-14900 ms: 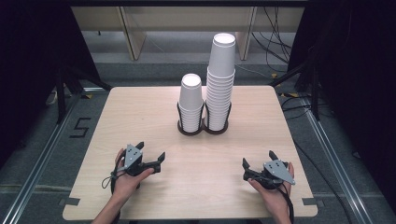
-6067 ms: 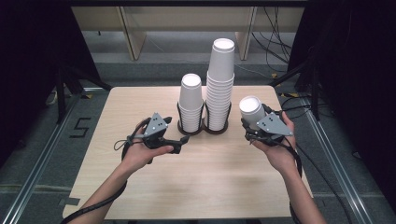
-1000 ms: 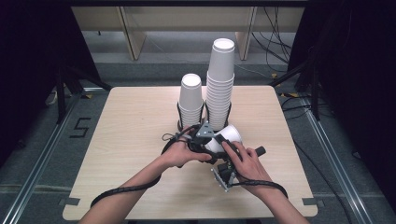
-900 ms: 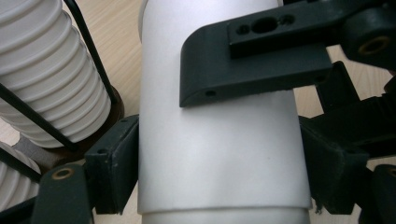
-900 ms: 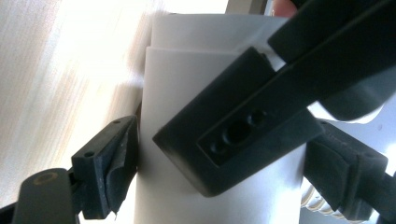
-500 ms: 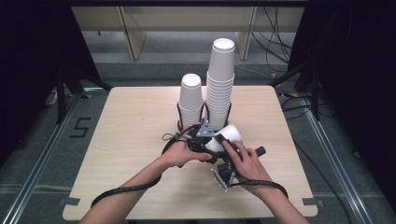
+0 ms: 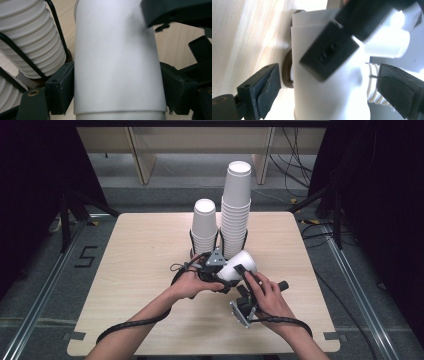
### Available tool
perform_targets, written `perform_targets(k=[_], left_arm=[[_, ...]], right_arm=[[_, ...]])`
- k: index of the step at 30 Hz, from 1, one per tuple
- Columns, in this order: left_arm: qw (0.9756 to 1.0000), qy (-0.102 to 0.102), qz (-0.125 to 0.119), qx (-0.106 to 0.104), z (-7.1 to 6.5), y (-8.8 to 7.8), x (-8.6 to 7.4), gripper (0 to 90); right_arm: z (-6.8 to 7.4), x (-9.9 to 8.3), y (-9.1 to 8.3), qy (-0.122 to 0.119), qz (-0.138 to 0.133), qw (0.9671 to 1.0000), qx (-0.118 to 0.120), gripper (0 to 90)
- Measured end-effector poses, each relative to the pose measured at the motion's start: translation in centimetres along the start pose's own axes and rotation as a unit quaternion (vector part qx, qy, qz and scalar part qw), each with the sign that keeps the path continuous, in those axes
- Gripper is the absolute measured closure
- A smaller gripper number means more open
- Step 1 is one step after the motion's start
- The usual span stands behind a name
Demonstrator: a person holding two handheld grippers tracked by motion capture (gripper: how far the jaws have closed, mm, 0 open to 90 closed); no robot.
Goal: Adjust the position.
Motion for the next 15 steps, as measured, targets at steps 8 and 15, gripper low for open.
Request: perform_targets(k=[8, 15], left_arm=[[0.9999, -0.006, -0.015, 0.005, 0.5, -0.2, -0.4, 21.9], [0.9995, -0.011, -0.029, 0.011, 0.9, -0.4, -0.9, 21.7]], right_arm=[[-0.5, -0.9, -1.1, 0.077, -0.002, 0.9965, -0.032, 6.8], [-0.5, -2.8, -2.0, 0.193, 0.016, 0.9807, -0.026, 6.3]])
Point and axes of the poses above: each handheld gripper's, and its own axes: y roughly forward along the jaws, x roughly out of its top, z roughly to its left, the point moved 1 cm from there along y, roughly forward along the jaws, and after that the axes turned 5 degrees about -y, right-handed, at the moved point
